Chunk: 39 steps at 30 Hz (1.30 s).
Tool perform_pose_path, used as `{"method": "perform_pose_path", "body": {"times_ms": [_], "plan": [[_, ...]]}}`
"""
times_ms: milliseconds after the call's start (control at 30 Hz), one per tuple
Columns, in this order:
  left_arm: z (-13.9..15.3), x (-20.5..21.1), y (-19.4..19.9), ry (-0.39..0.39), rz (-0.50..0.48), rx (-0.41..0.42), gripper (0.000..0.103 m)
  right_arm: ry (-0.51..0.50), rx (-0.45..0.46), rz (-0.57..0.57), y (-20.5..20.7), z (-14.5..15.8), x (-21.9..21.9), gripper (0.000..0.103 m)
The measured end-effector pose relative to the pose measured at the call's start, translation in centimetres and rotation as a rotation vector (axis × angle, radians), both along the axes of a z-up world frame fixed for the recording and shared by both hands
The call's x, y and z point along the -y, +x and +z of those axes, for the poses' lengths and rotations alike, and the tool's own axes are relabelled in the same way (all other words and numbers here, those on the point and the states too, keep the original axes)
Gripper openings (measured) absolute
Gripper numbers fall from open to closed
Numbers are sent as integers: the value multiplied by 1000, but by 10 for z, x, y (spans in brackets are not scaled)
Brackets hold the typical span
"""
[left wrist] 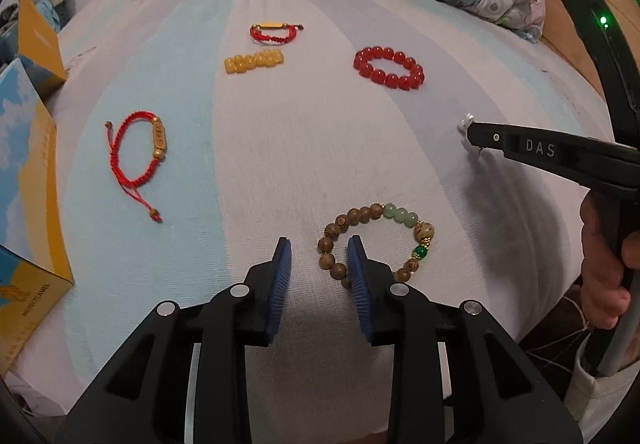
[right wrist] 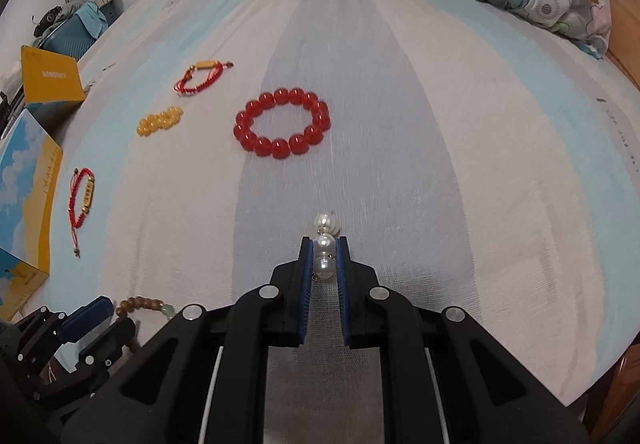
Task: Organize jewelry
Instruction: 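Lift the wooden bracelet with the left tool while the right tool lifts the pearl earrings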
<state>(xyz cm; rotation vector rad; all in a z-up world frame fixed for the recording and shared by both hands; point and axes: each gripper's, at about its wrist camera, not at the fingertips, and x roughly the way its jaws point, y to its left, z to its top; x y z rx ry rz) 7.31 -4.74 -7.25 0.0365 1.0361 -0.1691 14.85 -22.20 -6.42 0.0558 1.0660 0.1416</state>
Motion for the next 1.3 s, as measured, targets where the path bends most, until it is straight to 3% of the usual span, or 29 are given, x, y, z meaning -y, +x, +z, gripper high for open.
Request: {"method": "perform_pose_path", "body": {"times_ms": [133,433,633,833,1300], "plan": [[-3,1,-1,10,-9,19,31,10,-21,-15,3,-9,3,11],[-1,3,-6,-18,-36,30,30,-65,1,-5,-1,-12,-9,11],[-6,7,-5,3,-38,34,30,-99,-2,3,-1,-15,-14,11],[-6,6,-6,20,-36,35,12,-93,-12,-1,-1,-18,-13,11],[12,8,-8,14,-52,50,8,-88,11,14,-9,-4,-13,11]]}}
